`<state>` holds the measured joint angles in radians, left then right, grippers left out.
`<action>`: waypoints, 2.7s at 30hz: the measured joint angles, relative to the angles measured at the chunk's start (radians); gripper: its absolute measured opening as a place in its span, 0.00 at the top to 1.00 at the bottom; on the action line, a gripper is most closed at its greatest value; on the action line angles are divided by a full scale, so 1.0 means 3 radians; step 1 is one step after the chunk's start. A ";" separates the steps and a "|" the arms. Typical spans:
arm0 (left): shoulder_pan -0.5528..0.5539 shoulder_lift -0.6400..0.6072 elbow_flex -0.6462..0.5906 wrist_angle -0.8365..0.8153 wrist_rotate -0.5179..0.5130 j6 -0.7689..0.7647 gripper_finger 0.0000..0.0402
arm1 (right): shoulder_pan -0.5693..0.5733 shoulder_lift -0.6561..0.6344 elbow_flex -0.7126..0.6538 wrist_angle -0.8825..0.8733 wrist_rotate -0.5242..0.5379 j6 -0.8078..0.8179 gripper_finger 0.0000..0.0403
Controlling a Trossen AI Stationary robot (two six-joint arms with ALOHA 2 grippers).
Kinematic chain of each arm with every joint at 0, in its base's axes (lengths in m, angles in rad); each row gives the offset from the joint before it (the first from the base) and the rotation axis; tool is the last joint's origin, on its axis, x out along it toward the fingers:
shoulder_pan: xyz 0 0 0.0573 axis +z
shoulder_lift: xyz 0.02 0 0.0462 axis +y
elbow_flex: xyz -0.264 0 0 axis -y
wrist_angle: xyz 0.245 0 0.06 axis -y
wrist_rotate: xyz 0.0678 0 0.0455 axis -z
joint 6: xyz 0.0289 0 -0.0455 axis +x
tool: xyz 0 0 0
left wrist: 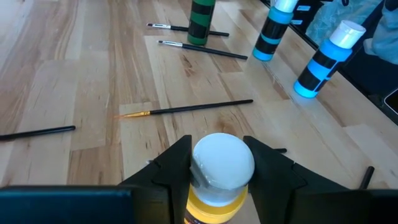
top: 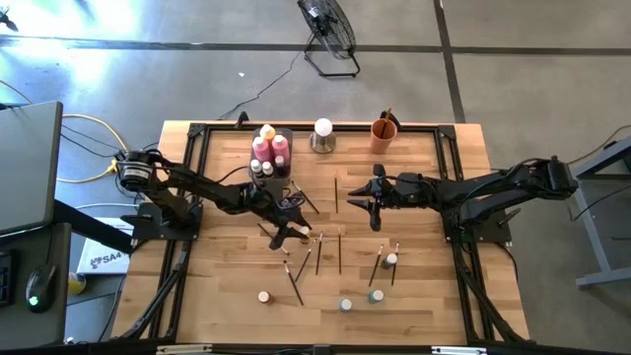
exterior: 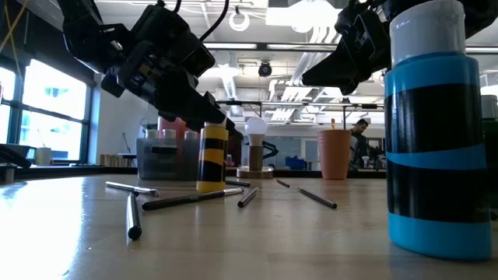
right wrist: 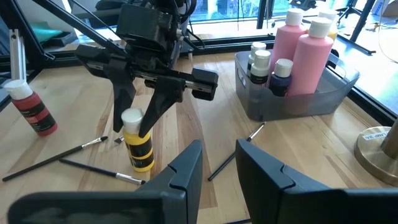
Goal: Pick & Place Paint Supplies
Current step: Put the small yellow paint bottle into the gray bin
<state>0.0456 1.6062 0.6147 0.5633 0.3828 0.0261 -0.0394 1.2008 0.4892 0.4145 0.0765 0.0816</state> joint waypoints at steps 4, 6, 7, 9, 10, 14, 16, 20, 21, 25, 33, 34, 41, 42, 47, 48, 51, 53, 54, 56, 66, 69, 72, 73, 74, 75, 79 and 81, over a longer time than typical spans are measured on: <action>0.0000 -0.0003 0.0000 -0.0023 -0.0001 0.0002 0.67 | 0.0000 0.0000 0.0000 -0.0001 0.0000 0.0000 0.77; 0.0000 -0.0003 0.0000 -0.0026 -0.0001 -0.0004 0.67 | 0.0000 0.0000 0.0000 -0.0001 -0.0001 0.0000 0.77; 0.0000 -0.0003 0.0000 -0.0027 -0.0001 -0.0004 0.67 | 0.0001 0.0000 0.0000 -0.0001 0.0000 0.0000 0.77; 0.0000 -0.0013 0.0000 -0.0036 -0.0002 -0.0005 0.67 | 0.0000 0.0000 0.0000 -0.0001 0.0000 0.0000 0.77; 0.0000 -0.0027 0.0000 -0.0056 -0.0006 -0.0004 0.67 | 0.0000 0.0000 0.0000 -0.0001 0.0000 0.0000 0.77; 0.0001 -0.0089 -0.0002 -0.0140 -0.0016 0.0025 0.67 | 0.0000 0.0000 0.0000 -0.0001 -0.0001 0.0000 0.77; 0.0001 -0.0151 -0.0005 -0.0232 -0.0018 0.0082 0.67 | 0.0000 0.0000 0.0000 -0.0001 0.0000 0.0000 0.77; 0.0001 -0.0352 -0.0005 -0.0439 -0.0109 0.0156 0.67 | 0.0000 0.0000 0.0000 -0.0005 0.0000 -0.0001 0.77; 0.0001 -0.0413 -0.0005 -0.0503 -0.0128 0.0189 0.67 | 0.0000 0.0000 0.0000 -0.0005 -0.0001 -0.0001 0.77; 0.0041 -0.0666 -0.0005 -0.0670 -0.0172 0.0323 0.67 | 0.0000 0.0000 0.0000 -0.0005 0.0000 -0.0001 0.77; 0.0260 -0.1210 0.0000 -0.1131 -0.0654 0.0249 0.67 | 0.0000 0.0000 0.0000 -0.0005 -0.0001 -0.0001 0.77; 0.0288 -0.1277 0.0000 -0.1195 -0.0747 0.0242 0.67 | 0.0000 0.0001 0.0000 -0.0005 0.0000 -0.0002 0.77; 0.0305 -0.1566 0.0001 -0.1213 -0.1769 0.0145 0.67 | 0.0000 0.0000 0.0000 -0.0015 0.0000 -0.0011 0.77; 0.0306 -0.1577 0.0001 -0.1222 -0.1944 0.0118 0.67 | 0.0000 0.0000 0.0000 -0.0016 0.0000 -0.0011 0.77; 0.0306 -0.1574 0.0001 -0.1256 -0.2595 -0.0025 0.70 | 0.0001 0.0000 0.0000 -0.0015 0.0000 -0.0011 0.77; 0.0306 -0.1564 0.0001 -0.1263 -0.2672 -0.0031 0.71 | 0.0001 0.0000 0.0000 -0.0015 0.0000 -0.0011 0.77; 0.0307 -0.1545 0.0001 -0.1282 -0.2746 -0.0044 0.71 | 0.0001 0.0000 0.0000 -0.0015 0.0000 -0.0012 0.77; 0.0306 -0.1545 0.0001 -0.1261 -0.2804 -0.0081 0.69 | 0.0000 0.0000 0.0000 -0.0014 0.0000 -0.0012 0.77; 0.0306 -0.1545 0.0001 -0.1264 -0.2869 -0.0101 0.69 | 0.0000 0.0000 0.0000 -0.0014 0.0000 -0.0012 0.77; 0.0306 -0.1545 0.0001 -0.1270 -0.2994 -0.0107 0.68 | 0.0000 0.0000 0.0000 -0.0013 0.0000 -0.0012 0.77; 0.0310 -0.1531 -0.0034 -0.1282 -0.3075 -0.0107 0.69 | 0.0000 0.0000 0.0000 0.0003 0.0000 -0.0012 0.77; 0.0309 -0.1449 -0.0044 -0.1266 -0.3157 -0.0107 0.69 | 0.0001 0.0000 0.0001 0.0004 0.0000 -0.0012 0.77; 0.0355 -0.1282 -0.0045 -0.1166 -0.3143 -0.0112 0.69 | 0.0000 0.0000 0.0000 0.0005 0.0000 -0.0012 0.77; 0.0373 -0.1230 -0.0046 -0.1124 -0.3094 -0.0115 0.69 | 0.0000 0.0000 0.0000 0.0006 0.0000 -0.0012 0.77; 0.0402 -0.1172 -0.0046 -0.1067 -0.3052 -0.0117 0.69 | 0.0000 0.0000 0.0000 0.0009 0.0000 -0.0012 0.77; 0.0431 -0.1110 -0.0046 -0.1018 -0.3035 -0.0124 0.69 | 0.0000 0.0000 0.0000 0.0008 0.0000 -0.0008 0.77; 0.0537 -0.0945 -0.0050 -0.0991 -0.3015 -0.0236 0.69 | 0.0000 0.0000 0.0000 0.0005 0.0000 -0.0003 0.77; 0.0580 -0.0891 -0.0048 -0.1000 -0.2976 -0.0317 0.69 | 0.0000 0.0000 0.0000 0.0004 0.0000 -0.0003 0.77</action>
<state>0.2197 1.3390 0.6003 0.2633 -0.5101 -0.0689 -0.0394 1.2007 0.4892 0.4156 0.0765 0.0807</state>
